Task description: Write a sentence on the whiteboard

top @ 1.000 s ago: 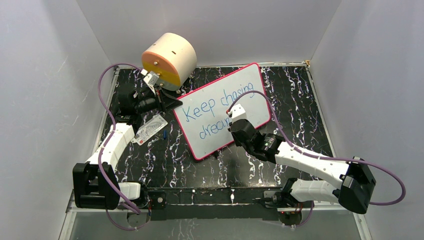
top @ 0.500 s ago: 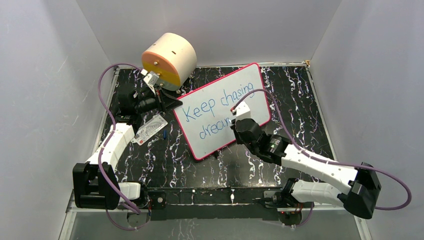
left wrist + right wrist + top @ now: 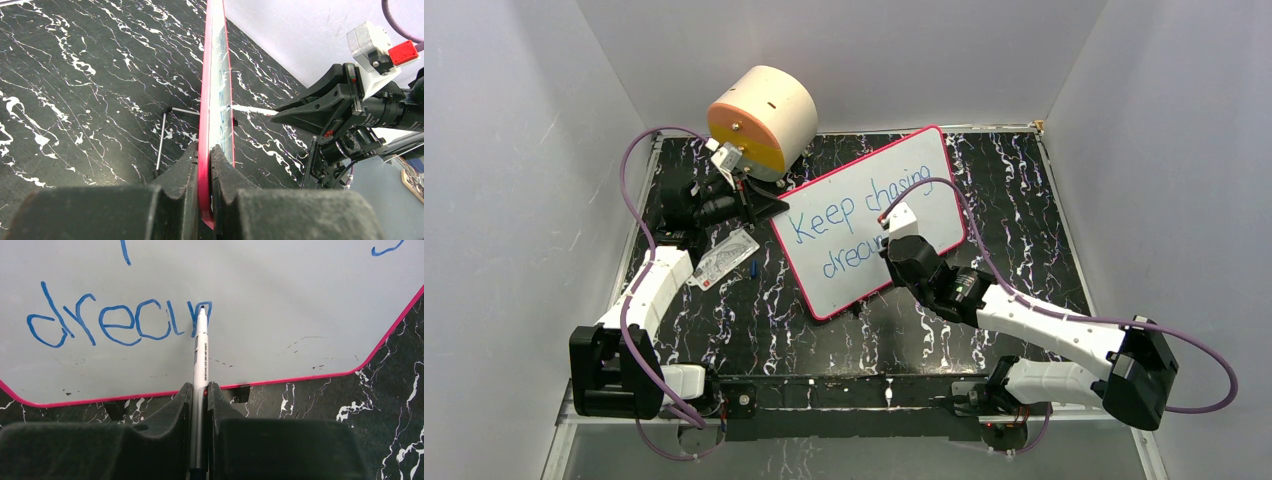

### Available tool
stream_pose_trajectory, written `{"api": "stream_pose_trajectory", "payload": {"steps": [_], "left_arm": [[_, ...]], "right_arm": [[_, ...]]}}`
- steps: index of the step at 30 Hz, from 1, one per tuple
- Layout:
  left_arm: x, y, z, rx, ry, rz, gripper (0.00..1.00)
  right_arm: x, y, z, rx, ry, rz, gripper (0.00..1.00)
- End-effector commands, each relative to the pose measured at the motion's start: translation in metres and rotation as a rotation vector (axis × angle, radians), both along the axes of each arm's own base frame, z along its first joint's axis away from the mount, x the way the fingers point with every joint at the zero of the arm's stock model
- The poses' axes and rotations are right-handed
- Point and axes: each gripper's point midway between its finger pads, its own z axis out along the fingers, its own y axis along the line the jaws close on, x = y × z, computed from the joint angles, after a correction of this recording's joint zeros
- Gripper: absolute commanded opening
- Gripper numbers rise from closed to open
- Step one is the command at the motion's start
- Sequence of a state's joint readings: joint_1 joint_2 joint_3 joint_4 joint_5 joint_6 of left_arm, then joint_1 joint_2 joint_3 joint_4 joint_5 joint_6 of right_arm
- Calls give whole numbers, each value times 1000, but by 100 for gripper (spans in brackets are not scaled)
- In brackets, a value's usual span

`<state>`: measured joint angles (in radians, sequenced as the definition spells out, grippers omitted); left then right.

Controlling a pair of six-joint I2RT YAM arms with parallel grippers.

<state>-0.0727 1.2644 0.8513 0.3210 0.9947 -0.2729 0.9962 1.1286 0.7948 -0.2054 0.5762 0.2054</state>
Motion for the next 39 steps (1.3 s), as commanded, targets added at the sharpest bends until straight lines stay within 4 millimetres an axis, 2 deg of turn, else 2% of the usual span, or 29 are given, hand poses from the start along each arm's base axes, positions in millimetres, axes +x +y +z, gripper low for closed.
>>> {"api": "stream_pose_trajectory", "payload": {"steps": [1, 15, 31, 39], "left_arm": [[-7, -6, -27, 59, 25, -34, 0], [-7, -6, -27, 60, 24, -34, 0], [-7, -5, -27, 60, 26, -30, 0], [-7, -5, -27, 61, 26, -30, 0]], "right_arm": [[14, 6, 22, 55, -62, -26, 0], [22, -7, 26, 56, -81, -78, 0], [2, -14, -10, -10, 67, -52, 0], [3, -20, -9, -17, 59, -73, 0]]}}
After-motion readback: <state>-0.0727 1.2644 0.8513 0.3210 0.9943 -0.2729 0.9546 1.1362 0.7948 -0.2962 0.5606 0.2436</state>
